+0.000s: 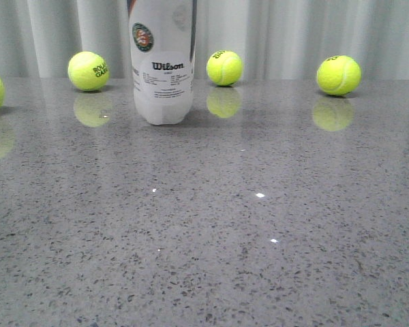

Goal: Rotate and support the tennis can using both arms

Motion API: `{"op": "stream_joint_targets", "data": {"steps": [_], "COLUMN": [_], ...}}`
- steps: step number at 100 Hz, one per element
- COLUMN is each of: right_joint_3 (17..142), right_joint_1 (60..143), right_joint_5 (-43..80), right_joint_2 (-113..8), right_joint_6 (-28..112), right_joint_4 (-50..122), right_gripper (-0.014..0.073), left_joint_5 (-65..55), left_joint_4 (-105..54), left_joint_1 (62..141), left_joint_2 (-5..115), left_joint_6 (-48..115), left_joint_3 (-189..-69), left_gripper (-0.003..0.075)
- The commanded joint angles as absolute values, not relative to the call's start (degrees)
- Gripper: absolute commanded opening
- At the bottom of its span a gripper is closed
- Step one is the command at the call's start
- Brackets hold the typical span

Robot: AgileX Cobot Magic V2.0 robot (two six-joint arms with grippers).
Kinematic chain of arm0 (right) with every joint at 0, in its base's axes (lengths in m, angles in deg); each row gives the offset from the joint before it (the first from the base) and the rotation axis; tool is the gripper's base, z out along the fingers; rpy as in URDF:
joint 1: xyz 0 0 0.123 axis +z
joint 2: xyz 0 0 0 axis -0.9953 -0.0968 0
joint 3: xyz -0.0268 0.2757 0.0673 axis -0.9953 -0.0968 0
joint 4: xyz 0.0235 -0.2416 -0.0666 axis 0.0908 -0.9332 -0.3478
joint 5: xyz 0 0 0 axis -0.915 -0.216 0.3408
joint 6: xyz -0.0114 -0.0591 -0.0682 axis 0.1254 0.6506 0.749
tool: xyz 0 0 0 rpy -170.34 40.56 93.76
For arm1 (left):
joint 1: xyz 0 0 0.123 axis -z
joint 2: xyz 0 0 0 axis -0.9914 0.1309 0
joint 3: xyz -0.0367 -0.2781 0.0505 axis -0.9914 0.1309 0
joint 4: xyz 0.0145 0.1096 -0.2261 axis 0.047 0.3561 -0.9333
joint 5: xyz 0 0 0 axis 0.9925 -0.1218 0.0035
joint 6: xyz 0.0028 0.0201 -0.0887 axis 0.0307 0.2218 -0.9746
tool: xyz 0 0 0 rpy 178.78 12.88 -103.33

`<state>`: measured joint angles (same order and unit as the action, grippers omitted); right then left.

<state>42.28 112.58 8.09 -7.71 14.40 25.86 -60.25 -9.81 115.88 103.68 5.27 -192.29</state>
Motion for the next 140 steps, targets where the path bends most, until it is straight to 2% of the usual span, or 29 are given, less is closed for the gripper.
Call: {"op": "stream_joint_targets", "data": {"steps": [1,43,96,108,127,140], "right_joint_3": [43.7,43.7,43.7,43.7,43.7,43.7], "right_joint_1": [112.3,112.3,112.3,112.3,112.3,112.3], "right_joint_5": [12.2,12.2,12.2,12.2,12.2,12.2], "right_joint_2": [-8.1,-8.1,-8.1,-8.1,-8.1,-8.1], "right_joint_6": [14.6,14.6,14.6,14.6,14.6,14.6], "right_joint_4": [25.5,25.5,25.5,25.5,25.5,25.5], "right_gripper": [-0.0055,-0.0055,-0.0055,-0.0055,-0.0055,-0.0055], "left_joint_5": [-58.1,-62.0,-59.2,-56.5,-54.2,-53.9], "left_joint_4": [-11.0,-11.7,-14.6,-14.4,-13.2,-12.8], "left_joint_1": [115.9,110.8,110.8,111.3,112.5,112.6], "left_joint_2": [103.3,105.9,105.2,103.2,99.5,97.0], "left_joint_6": [4.8,4.8,5.9,5.9,5.9,5.8], "left_joint_3": [-197.1,-202.9,-202.9,-202.9,-202.7,-201.7], "left_gripper": [0.0441,0.0441,0.0429,0.0309,-0.0024,-0.0021]}}
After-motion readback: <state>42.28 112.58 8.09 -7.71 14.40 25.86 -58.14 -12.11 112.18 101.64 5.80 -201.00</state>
